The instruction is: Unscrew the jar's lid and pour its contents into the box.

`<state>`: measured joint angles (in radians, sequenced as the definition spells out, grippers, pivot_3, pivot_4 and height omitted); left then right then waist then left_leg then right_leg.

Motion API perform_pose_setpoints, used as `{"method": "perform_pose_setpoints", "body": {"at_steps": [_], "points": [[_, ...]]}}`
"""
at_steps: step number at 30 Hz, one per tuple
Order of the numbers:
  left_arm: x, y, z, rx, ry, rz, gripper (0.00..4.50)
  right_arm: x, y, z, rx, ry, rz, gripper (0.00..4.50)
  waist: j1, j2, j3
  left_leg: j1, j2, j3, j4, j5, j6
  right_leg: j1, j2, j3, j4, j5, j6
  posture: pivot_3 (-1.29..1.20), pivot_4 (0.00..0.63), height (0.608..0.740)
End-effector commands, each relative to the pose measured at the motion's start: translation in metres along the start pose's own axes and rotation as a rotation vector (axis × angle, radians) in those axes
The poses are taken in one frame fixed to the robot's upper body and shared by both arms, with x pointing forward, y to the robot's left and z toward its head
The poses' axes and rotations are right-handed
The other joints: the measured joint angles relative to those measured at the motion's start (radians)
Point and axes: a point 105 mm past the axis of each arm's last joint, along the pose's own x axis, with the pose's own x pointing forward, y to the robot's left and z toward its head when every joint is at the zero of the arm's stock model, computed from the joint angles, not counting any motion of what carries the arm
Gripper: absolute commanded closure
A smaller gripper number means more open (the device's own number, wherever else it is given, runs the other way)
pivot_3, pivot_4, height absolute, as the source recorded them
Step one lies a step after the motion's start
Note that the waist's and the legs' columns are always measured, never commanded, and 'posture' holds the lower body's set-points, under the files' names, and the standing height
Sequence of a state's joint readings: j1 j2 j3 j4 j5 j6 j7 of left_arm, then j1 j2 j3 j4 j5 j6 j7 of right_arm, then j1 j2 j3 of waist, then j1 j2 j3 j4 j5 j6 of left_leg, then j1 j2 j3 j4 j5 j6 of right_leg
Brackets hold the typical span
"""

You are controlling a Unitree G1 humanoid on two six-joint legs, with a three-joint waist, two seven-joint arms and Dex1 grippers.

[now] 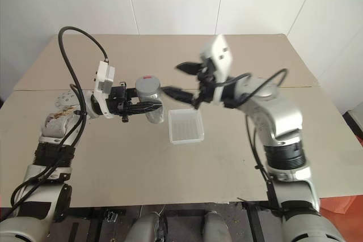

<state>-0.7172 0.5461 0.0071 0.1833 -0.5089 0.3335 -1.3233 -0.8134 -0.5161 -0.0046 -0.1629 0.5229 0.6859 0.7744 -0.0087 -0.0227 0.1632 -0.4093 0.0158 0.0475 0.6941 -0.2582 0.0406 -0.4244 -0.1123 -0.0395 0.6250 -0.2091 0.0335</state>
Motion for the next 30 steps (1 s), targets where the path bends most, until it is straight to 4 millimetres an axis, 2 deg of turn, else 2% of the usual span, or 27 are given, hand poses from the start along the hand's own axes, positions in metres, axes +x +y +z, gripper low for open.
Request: {"method": "perform_pose_setpoints", "body": {"at_steps": [1, 4, 8, 10, 14, 17, 22, 30], "points": [[0.003, -0.003, 0.011, 0.046, -0.024, -0.022, 2.58, -0.002, 0.008, 0.011, -0.043, -0.043, 0.029, 0.02, -0.001, 0.000, 0.000, 0.000, 0.000, 0.000, 0.000, 0.000, 0.000, 0.000, 0.000, 0.000, 0.000, 0.000, 0.000, 0.00, 0.150, 0.740], [0.005, -0.003, 0.010, 0.042, -0.027, -0.020, 2.58, -0.001, 0.014, 0.010, -0.050, -0.039, 0.059, 0.02, -0.004, 0.000, 0.000, 0.000, 0.000, 0.000, 0.000, 0.000, 0.000, 0.000, 0.000, 0.000, 0.000, 0.000, 0.000, 0.00, 0.150, 0.740], [0.011, -0.001, 0.006, 0.031, -0.032, -0.018, 2.58, 0.004, 0.040, 0.019, -0.056, -0.075, 0.171, 0.02, -0.004, 0.000, 0.000, 0.000, 0.000, 0.000, 0.000, 0.000, 0.000, 0.000, 0.000, 0.000, 0.000, 0.000, 0.000, 0.00, 0.150, 0.740], [0.016, 0.000, 0.004, 0.029, -0.035, -0.020, 2.58, 0.011, 0.051, 0.023, -0.062, -0.091, 0.204, 0.02, -0.003, 0.000, 0.000, 0.000, 0.000, 0.000, 0.000, 0.000, 0.000, 0.000, 0.000, 0.000, 0.000, 0.000, 0.000, 0.00, 0.150, 0.740], [0.023, 0.000, 0.006, 0.027, -0.050, -0.040, 2.58, 0.031, 0.057, 0.021, -0.087, -0.075, 0.177, 0.02, -0.004, 0.000, 0.000, 0.000, 0.000, 0.000, 0.001, 0.000, 0.000, 0.000, 0.000, 0.000, 0.001, 0.000, 0.000, 0.00, 0.150, 0.740], [0.025, 0.000, 0.007, 0.028, -0.052, -0.046, 2.58, 0.039, 0.057, 0.017, -0.108, -0.055, 0.155, 0.02, -0.004, 0.000, 0.000, 0.000, 0.000, 0.000, 0.001, 0.000, 0.000, 0.000, 0.000, 0.000, 0.001, 0.000, 0.000, 0.00, 0.150, 0.740], [0.021, 0.001, 0.006, 0.031, -0.045, -0.040, 2.58, 0.051, 0.047, 0.014, -0.114, -0.035, 0.081, 0.02, -0.003, 0.000, 0.000, 0.000, 0.000, 0.000, 0.001, 0.000, 0.000, 0.000, 0.000, 0.000, 0.001, 0.000, 0.000, 0.00, 0.150, 0.740], [0.012, 0.001, 0.004, 0.029, -0.028, -0.010, 2.58, 0.037, 0.030, 0.014, -0.092, -0.042, 0.032, 0.02, -0.003, 0.000, 0.000, 0.000, 0.000, 0.000, 0.000, 0.000, 0.000, 0.000, 0.000, 0.000, 0.001, 0.000, 0.000, 0.00, 0.150, 0.740]]}}
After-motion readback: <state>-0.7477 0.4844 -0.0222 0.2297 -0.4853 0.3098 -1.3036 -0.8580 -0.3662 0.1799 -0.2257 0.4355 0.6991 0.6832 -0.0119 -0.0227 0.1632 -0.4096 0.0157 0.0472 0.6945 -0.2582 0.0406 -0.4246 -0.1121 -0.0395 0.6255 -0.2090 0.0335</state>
